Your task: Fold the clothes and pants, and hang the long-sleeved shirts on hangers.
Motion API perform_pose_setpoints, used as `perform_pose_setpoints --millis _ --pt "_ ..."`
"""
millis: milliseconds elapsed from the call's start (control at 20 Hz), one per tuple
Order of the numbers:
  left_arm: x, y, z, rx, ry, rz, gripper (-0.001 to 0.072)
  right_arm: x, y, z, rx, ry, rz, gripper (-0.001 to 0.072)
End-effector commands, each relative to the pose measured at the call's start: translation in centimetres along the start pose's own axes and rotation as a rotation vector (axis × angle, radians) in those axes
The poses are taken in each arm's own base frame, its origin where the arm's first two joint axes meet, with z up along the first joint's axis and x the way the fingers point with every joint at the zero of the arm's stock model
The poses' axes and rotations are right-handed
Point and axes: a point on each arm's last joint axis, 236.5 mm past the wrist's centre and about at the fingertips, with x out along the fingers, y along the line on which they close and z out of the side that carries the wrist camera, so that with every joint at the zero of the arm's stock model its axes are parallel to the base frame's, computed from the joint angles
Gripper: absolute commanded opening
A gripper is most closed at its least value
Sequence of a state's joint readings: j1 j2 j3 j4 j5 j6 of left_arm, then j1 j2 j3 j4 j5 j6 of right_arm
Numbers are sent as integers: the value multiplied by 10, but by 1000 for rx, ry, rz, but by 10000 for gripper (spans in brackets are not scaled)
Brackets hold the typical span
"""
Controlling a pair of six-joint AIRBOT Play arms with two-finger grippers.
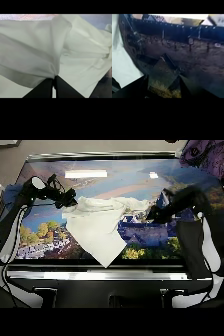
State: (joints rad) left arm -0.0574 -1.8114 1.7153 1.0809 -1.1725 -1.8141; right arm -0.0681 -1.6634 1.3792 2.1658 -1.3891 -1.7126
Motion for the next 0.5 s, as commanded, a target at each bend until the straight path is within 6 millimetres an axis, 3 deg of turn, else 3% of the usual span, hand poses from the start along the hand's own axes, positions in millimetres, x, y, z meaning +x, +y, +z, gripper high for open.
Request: perform_pose_setpoints --millis 0,200,450 --pt "-1 0 -4 1 15 2 20 61 18 -56 -51 110 39 452" --pt "-1 1 -6 1 26 5 21 101 39 -84 -123 159 16 452" --pt "-1 1 -7 1 28 6 21 125 73 -82 -169 100 23 450"
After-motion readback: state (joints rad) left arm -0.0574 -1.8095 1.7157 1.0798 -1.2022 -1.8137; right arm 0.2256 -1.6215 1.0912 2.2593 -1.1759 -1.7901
